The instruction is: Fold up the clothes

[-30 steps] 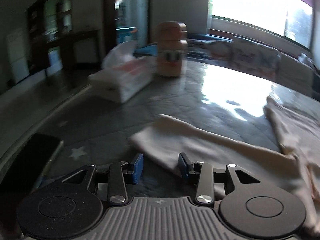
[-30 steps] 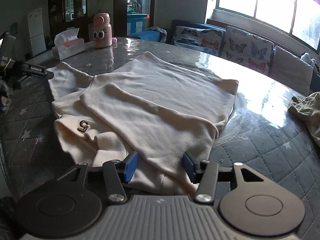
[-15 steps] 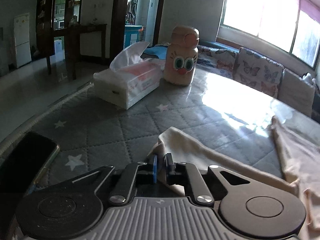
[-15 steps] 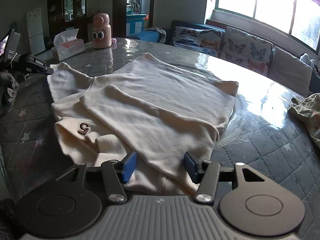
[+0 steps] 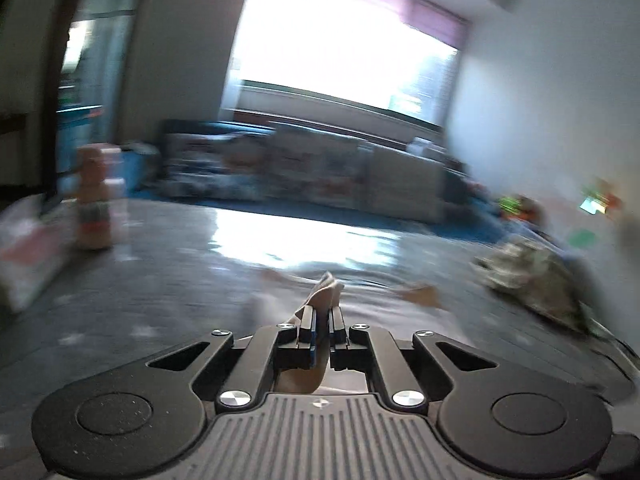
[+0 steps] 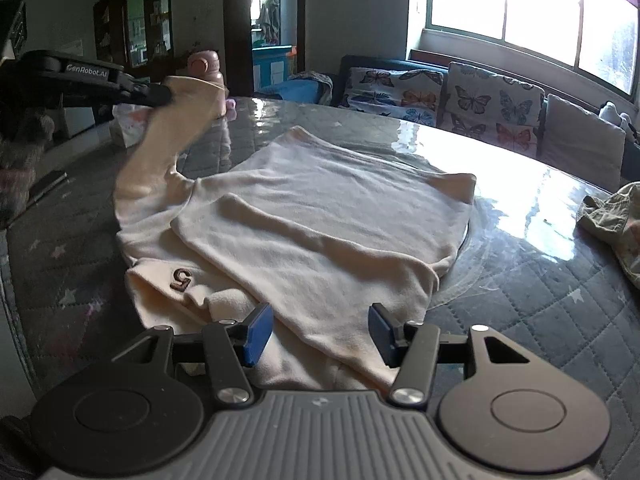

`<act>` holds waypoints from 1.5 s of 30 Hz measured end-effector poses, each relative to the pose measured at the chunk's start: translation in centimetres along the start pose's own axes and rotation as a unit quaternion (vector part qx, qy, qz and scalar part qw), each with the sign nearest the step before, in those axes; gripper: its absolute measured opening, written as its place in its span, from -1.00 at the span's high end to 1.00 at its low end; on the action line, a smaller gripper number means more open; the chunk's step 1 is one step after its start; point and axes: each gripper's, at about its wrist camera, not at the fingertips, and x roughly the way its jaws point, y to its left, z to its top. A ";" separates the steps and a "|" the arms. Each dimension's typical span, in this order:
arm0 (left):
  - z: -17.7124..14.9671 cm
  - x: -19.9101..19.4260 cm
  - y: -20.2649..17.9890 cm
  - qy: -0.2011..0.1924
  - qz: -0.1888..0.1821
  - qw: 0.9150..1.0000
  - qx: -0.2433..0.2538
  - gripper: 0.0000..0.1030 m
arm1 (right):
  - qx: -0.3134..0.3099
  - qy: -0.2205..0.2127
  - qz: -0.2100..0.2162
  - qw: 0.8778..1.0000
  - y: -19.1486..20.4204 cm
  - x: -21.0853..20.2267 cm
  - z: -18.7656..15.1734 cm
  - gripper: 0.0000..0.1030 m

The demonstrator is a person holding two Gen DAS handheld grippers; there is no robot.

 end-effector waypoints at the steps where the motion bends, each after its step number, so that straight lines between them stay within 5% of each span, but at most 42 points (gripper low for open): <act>1: -0.4 0.4 -0.8 0.009 -0.014 1.000 0.009 0.91 | 0.004 -0.002 -0.002 1.000 -0.2 -0.2 0.0 -0.05; 10: -3.9 3.0 -6.6 0.094 -0.124 0.985 0.069 0.82 | 0.041 -0.010 -0.001 0.999 -1.8 -1.1 0.5 -0.04; 14: -5.0 2.1 -5.8 0.103 -0.116 0.985 0.076 0.80 | 0.056 -0.008 0.016 0.998 -2.0 -0.6 1.2 -0.01; 18: -5.3 1.1 -4.4 0.097 -0.106 0.986 0.078 0.25 | 0.081 -0.002 0.040 0.996 -2.1 0.4 2.1 0.01; 23: -4.9 0.0 -2.8 0.080 -0.104 0.988 0.083 0.09 | 0.109 0.000 0.059 0.992 -2.5 1.1 3.0 0.07; 35: -6.2 -1.2 4.0 0.093 0.005 0.994 0.060 0.03 | 0.197 0.032 0.075 0.977 -3.8 1.5 2.5 0.18; 45: -7.8 -2.2 4.6 0.106 0.008 0.992 0.062 0.03 | 0.239 0.031 0.091 0.966 -3.9 0.7 2.1 0.18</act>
